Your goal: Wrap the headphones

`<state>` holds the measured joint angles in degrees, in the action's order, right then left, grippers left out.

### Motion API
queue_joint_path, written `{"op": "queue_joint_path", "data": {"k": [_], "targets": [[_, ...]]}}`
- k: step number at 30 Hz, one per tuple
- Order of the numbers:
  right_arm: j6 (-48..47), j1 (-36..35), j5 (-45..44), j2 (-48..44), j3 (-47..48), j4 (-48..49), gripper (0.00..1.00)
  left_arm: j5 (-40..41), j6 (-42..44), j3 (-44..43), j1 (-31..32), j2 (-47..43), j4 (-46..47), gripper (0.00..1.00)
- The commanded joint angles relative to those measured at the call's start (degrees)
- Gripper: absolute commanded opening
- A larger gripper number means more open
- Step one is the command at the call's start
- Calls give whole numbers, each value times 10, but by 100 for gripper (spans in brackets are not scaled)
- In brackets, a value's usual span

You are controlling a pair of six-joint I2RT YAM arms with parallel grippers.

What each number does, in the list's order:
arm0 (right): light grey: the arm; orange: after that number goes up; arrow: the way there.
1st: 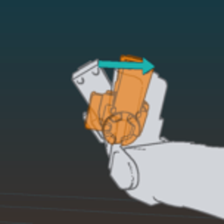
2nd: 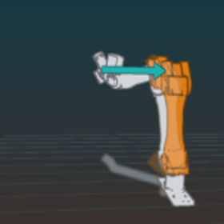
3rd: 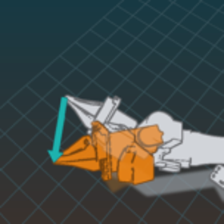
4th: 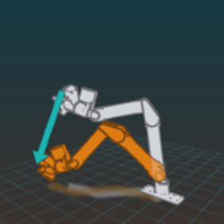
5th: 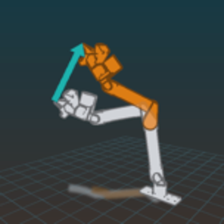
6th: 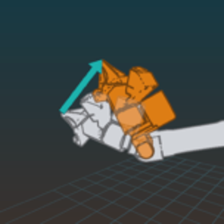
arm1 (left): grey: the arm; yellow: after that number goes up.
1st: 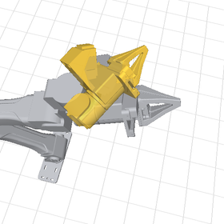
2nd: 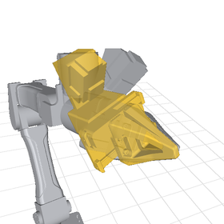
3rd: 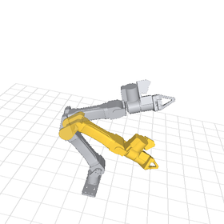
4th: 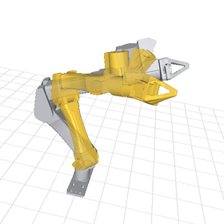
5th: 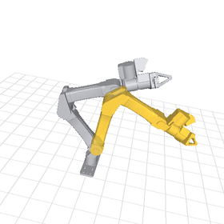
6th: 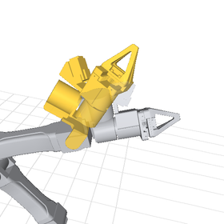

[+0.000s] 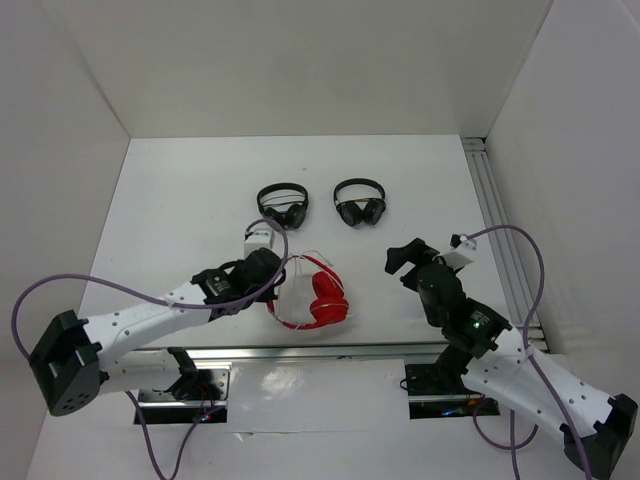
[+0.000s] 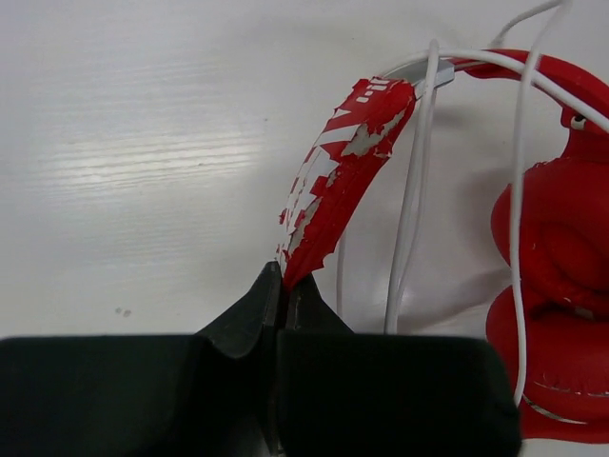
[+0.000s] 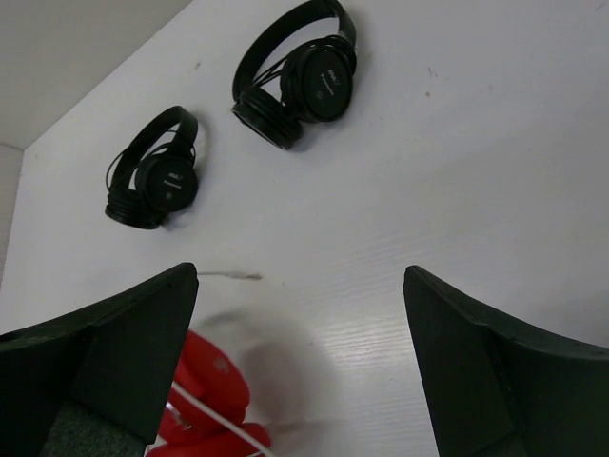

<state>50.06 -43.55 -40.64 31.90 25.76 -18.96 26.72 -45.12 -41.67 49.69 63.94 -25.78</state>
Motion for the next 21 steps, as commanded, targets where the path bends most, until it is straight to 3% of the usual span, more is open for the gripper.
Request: {"op": "queue_joint_path", "data": {"k": [1, 12, 17, 21], "targets": [[-33, 1, 22, -3, 46, -24, 95, -54, -21, -7, -20, 39, 124, 0], [-53, -4, 63, 9, 39, -17, 95, -111, -27, -40, -59, 239, 208, 0], [-59, -4, 85, 9, 33, -12, 95, -126, -38, -52, -71, 283, 213, 0], [-59, -4, 101, 9, 28, -12, 98, -126, -44, -52, -71, 290, 213, 24]]}}
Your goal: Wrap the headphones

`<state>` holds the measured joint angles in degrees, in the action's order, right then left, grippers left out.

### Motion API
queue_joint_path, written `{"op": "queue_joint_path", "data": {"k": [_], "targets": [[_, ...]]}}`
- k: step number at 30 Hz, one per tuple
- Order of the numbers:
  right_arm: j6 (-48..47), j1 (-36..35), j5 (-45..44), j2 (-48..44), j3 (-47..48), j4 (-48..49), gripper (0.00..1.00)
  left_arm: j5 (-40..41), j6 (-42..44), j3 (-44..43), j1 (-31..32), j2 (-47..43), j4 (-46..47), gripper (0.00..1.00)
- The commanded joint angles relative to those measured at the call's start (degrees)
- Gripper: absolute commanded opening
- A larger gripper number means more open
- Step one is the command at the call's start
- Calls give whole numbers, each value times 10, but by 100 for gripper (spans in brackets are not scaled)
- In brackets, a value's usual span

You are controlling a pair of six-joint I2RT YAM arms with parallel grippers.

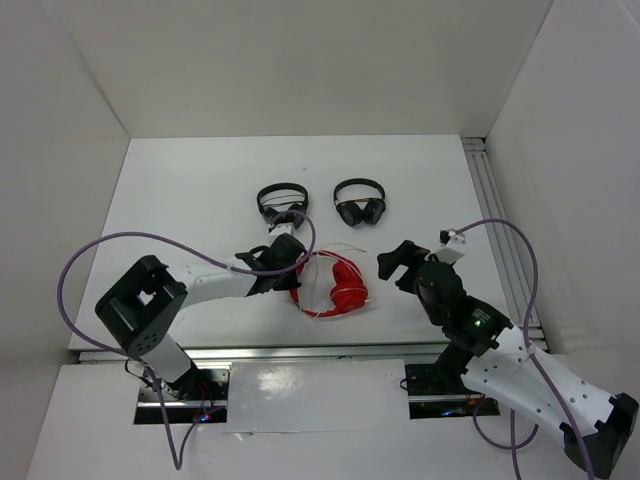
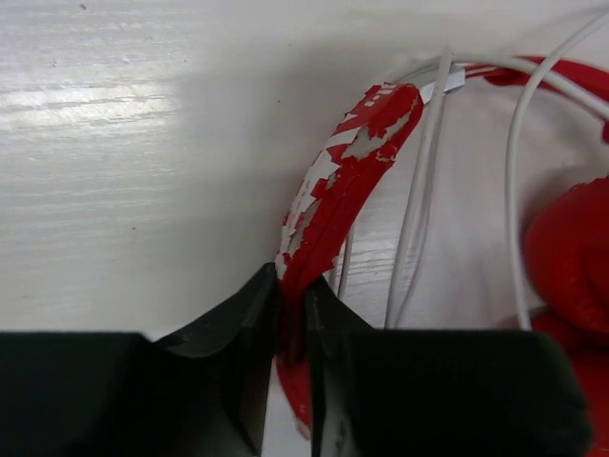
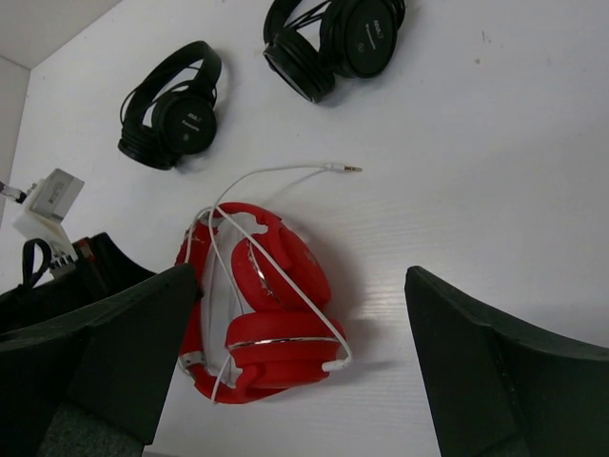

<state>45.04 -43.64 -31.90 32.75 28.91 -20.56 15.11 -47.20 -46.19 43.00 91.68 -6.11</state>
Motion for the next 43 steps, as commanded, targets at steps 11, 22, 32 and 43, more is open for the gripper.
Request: {"op": "queue_joint_path", "data": {"k": [11, 22, 32, 43], "targets": [[-44, -3, 51, 0, 27, -12, 99, 47, -23, 5, -4, -116, -45, 80], [-141, -3, 153, 6, 134, -73, 99, 123, 12, -37, 51, -401, -205, 100], [-197, -3, 201, -30, 269, -207, 99, 121, 83, -109, 83, -671, -427, 100], [-181, -3, 178, -82, 325, -288, 99, 68, 62, -144, 83, -803, -516, 100]]}}
